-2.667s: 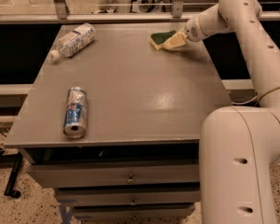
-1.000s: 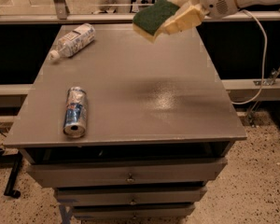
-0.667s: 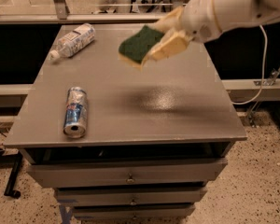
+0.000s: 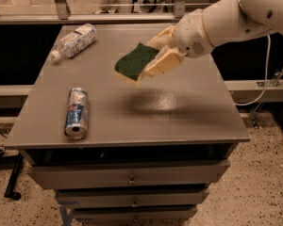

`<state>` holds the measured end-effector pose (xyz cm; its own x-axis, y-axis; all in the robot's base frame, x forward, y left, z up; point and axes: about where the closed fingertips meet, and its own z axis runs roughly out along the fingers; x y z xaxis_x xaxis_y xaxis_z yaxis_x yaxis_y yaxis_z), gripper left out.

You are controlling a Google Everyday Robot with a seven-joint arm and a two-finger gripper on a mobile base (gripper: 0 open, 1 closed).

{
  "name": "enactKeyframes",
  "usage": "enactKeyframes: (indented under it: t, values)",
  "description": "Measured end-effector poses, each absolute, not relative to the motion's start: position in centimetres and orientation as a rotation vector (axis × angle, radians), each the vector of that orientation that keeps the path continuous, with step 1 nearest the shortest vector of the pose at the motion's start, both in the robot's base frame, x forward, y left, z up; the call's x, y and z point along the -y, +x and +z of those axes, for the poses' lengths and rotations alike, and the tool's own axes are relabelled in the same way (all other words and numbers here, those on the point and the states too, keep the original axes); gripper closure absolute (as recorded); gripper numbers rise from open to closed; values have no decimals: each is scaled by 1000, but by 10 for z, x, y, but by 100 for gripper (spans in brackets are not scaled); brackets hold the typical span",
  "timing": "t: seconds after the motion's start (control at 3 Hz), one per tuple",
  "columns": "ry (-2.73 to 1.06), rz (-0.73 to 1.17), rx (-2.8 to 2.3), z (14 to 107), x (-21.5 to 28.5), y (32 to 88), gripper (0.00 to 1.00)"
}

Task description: Move sponge near redbull can

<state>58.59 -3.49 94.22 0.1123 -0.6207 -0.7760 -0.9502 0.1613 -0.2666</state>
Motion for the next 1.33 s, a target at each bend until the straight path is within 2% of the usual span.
enactKeyframes:
  t: [1.0, 1.33]
  values:
    - [-1583, 556, -1601, 877, -1, 545, 100]
    - [-1585, 614, -1602, 863, -15, 536, 84]
